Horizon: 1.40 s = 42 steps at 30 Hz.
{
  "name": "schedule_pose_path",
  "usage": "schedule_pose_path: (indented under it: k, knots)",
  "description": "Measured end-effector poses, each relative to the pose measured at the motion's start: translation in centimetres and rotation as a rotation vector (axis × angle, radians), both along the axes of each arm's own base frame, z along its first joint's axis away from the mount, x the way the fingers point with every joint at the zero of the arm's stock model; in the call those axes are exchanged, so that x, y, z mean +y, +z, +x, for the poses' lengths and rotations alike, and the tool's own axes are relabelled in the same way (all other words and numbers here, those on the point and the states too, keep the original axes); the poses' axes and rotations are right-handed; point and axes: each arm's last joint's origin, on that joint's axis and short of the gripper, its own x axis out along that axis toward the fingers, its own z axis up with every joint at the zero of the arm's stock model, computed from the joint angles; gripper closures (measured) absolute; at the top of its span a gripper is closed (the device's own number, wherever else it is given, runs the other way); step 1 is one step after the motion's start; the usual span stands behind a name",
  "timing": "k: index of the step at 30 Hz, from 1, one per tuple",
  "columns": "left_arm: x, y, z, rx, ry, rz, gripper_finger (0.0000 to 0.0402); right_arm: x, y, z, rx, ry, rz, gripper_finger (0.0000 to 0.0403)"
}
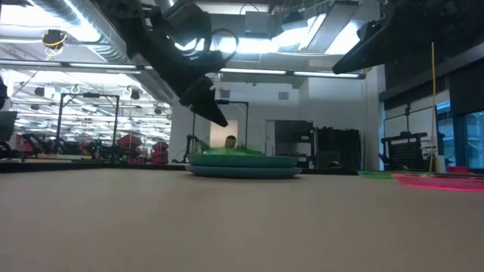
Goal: Stack plastic plates
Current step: Stack the light green plate on top of the light green plate, then stack the pink plate on top of the light green plate
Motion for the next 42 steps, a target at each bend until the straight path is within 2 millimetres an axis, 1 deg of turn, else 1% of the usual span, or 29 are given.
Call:
schedule_pose_path:
  k: [4,8,11,17,22,28,33,37,39,42]
  knots:
    - [-0.4,0.3,-0.4,0.010,0.033,-0.020,0.0304,0.0,-0.1,0.0,0.006,-0.001,-0.002,0.0233]
    - [-2.3,0.6,-0.2,-0.002,-0.011,-0.040,0.0301,-0.2,-0.6,-0.4,0.063,-0.034,0.015,0.0233]
    - [-4.4,0.7,0.1,-0.020,-0.074,-0.047,0.0304,-0.5,-1.1,-1.1,0.137,-0.085,0.052,0.0233]
    - [-10.2,0.7,0.1,-0.040,-0.201,-0.089,0.0305,-1.0,-2.5,-2.7,0.356,-0.190,0.205,0.0233]
    - [-14.9,0.3,-0.8,-0.088,-0.298,-0.095,0.0305,-1.8,-4.1,-4.3,0.510,-0.373,0.241,0.0233]
    - [-18.9,-0.5,-2.6,-0.129,-0.324,-0.136,0.0305,-2.4,-6.5,-5.6,0.603,-0.484,0.257,0.0233]
    - [-20.8,-1.7,-4.4,-0.178,-0.294,-0.134,0.0305,-2.7,-7.5,-6.1,0.612,-0.547,0.260,0.0233]
    - [-21.4,-2.6,-5.4,-0.208,-0.261,-0.135,0.0305,-3.0,-7.8,-6.5,0.608,-0.570,0.223,0.0235]
    - [-21.4,-2.7,-5.6,-0.223,-0.248,-0.130,0.0305,-3.4,-8.0,-6.6,0.608,-0.588,0.206,0.0245]
    - [-21.4,-2.7,-5.6,-0.229,-0.244,-0.131,0.0305,-4.1,-8.5,-6.9,0.622,-0.626,0.205,0.0273]
